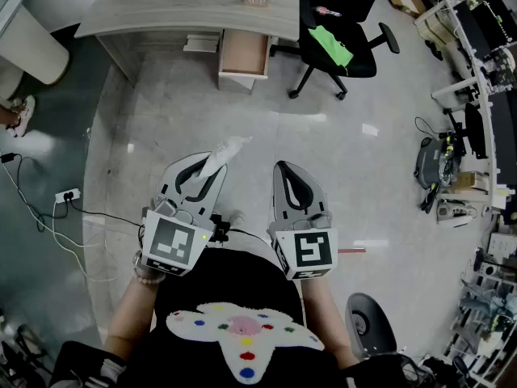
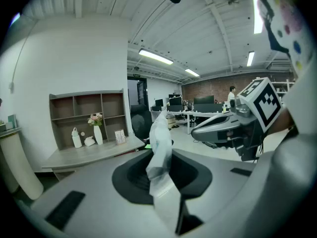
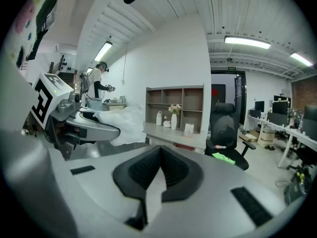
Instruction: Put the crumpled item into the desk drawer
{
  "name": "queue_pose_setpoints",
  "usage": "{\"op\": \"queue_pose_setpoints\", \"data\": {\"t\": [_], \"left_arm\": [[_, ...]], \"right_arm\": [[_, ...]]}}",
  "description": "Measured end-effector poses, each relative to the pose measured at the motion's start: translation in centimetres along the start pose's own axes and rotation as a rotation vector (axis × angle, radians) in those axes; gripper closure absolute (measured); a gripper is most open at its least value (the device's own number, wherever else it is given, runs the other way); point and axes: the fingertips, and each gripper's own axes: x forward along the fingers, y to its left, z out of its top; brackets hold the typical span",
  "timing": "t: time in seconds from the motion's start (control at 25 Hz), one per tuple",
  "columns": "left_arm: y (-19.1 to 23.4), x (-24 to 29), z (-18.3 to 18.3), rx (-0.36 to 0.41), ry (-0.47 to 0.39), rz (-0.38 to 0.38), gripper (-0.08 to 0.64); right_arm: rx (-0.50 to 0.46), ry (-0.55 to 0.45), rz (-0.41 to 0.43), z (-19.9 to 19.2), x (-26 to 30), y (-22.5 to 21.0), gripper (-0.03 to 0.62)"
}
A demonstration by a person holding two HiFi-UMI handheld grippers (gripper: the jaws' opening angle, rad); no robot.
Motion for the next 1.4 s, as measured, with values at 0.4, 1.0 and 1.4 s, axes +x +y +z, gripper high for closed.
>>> {"op": "queue_pose_setpoints", "data": {"t": [0.4,1.0,1.4], "left_arm": [[0.0,0.0,-0.1,0.002,-0.001,-0.002,0.480],[1.2,-0.1,0.0,0.006,-0.018,-0.018,0.480],[3.0,-1.4,0.4,0.020,-0.054,-0.023,0.480]], "right_arm": [[-0.006,-0.002,0.000,0.0,0.1,0.1,0.589],[0.029,-0.018,-0.035,0.8,0.7,0.3,0.589],[0.013,-0.031,-0.094,1.6,0.7,1.2,0.589]]}}
